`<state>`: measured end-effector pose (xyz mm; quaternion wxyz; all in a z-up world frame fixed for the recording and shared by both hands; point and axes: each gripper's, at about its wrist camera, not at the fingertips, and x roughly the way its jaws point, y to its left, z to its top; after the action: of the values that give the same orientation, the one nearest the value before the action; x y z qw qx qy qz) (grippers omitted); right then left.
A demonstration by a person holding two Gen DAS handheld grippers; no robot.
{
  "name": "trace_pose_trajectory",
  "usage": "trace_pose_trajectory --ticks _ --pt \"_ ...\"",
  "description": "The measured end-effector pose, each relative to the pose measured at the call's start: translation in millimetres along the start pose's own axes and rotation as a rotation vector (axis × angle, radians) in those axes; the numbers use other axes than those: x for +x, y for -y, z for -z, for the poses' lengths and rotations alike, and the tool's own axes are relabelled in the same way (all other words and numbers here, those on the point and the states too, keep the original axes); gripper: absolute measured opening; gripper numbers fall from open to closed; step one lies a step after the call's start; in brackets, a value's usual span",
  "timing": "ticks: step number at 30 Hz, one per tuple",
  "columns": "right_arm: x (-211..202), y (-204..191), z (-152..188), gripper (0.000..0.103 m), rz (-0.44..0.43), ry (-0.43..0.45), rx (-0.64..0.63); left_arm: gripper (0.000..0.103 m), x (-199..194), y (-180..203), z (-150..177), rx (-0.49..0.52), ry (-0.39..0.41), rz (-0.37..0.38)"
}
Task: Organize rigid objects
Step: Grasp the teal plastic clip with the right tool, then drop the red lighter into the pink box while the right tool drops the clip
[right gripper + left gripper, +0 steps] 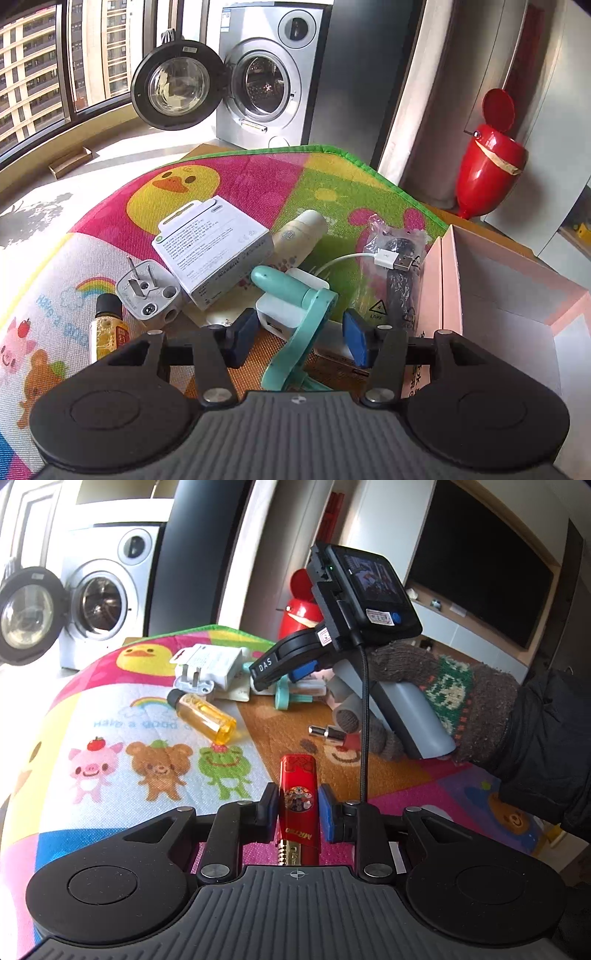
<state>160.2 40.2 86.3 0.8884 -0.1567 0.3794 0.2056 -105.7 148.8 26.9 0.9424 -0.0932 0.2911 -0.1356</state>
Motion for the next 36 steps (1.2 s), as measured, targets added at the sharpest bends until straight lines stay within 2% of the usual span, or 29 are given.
trace_pose_trajectory --ticks 1,2,4,9,14,18,20,23,26,28,31,33,36 --pt "-4 0 3 0.030 -0.007 -0.006 -0.013 0.027 0 0 0 -0.002 0.002 0.004" --pt "-10 0 6 0.020 -0.015 -0.006 -0.020 0.027 0 0 0 -0.003 0.002 0.008" --pt "-26 3 11 0.010 -0.066 -0.004 -0.023 0.027 4 0 1 -0.003 0.000 0.018" --pt "-86 12 41 0.009 -0.152 0.043 -0.022 0.027 9 11 3 0.030 -0.024 0.040" --pt "-148 37 83 0.009 -0.183 0.092 -0.007 0.027 8 33 5 0.094 -0.053 0.076" --pt "-190 69 122 0.009 -0.107 0.126 0.032 0.027 9 60 -3 0.134 -0.069 0.173" --pt "-205 86 139 0.009 -0.050 0.146 0.058 0.027 12 76 -14 0.169 -0.056 0.189" --pt "-226 117 162 0.009 0.035 0.181 0.118 0.027 22 102 -49 0.240 0.010 0.180" --pt "-238 140 175 0.009 0.072 0.207 0.170 0.027 38 126 -96 0.290 0.120 0.164" --pt "-239 150 180 0.009 0.083 0.218 0.195 0.027 57 135 -128 0.231 0.186 0.127" --pt "-232 162 183 0.009 0.086 0.216 0.232 0.028 94 141 -160 0.111 0.205 -0.019" --pt "-224 167 185 0.009 0.078 0.204 0.262 0.028 112 137 -162 0.093 0.195 -0.017" --pt "-215 172 184 0.009 0.074 0.191 0.292 0.028 117 120 -146 0.060 0.143 -0.003"
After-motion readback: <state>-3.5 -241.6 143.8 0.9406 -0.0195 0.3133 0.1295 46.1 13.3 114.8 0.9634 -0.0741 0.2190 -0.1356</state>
